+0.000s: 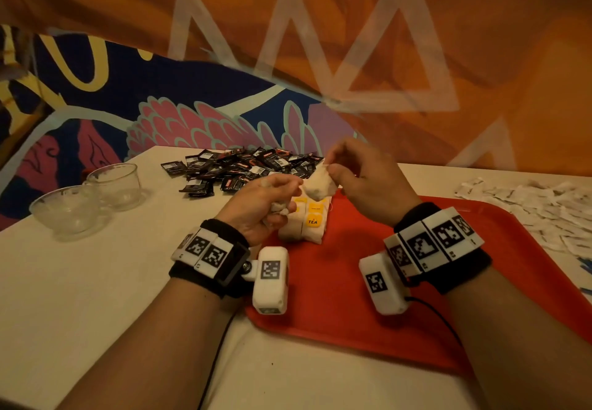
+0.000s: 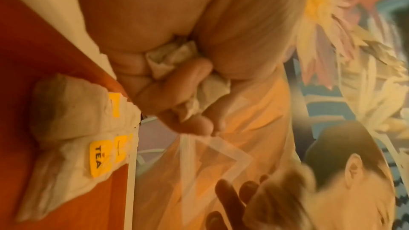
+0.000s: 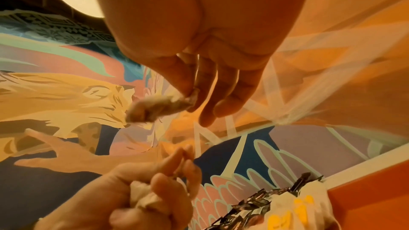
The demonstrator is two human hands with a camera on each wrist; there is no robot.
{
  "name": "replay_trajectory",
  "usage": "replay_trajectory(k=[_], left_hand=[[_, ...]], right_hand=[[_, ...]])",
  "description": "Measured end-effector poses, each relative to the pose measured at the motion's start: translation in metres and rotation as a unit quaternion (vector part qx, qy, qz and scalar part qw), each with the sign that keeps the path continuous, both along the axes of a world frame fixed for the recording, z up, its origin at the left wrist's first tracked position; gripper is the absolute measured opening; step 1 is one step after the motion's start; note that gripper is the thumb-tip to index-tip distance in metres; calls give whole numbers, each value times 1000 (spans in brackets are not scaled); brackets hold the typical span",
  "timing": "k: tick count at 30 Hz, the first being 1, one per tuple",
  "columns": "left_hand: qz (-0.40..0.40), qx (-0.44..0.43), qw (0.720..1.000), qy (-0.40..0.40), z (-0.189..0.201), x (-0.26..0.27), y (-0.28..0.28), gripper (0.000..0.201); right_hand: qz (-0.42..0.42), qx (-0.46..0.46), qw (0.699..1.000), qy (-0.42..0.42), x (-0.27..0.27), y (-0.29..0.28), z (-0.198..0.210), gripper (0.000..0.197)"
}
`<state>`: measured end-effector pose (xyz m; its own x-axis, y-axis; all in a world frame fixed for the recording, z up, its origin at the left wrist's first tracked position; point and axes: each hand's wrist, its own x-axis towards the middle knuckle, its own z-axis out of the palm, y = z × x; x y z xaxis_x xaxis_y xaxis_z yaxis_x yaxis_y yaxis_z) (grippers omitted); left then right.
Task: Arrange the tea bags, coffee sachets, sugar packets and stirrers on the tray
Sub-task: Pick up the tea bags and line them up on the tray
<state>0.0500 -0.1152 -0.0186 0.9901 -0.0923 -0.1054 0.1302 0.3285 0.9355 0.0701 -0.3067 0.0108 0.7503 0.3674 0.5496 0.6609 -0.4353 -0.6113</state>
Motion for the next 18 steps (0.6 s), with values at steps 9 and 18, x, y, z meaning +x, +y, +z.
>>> replay_trajectory(k=[9,18], left_hand=[[-2,206,968,-145,2,-7,-13,14],[39,121,982,-139,1,-4,-12,7]], right_hand=[[-29,-33,999,-26,-1,-2,-3,10],[-9,96,992,83,1,5,-9,12]])
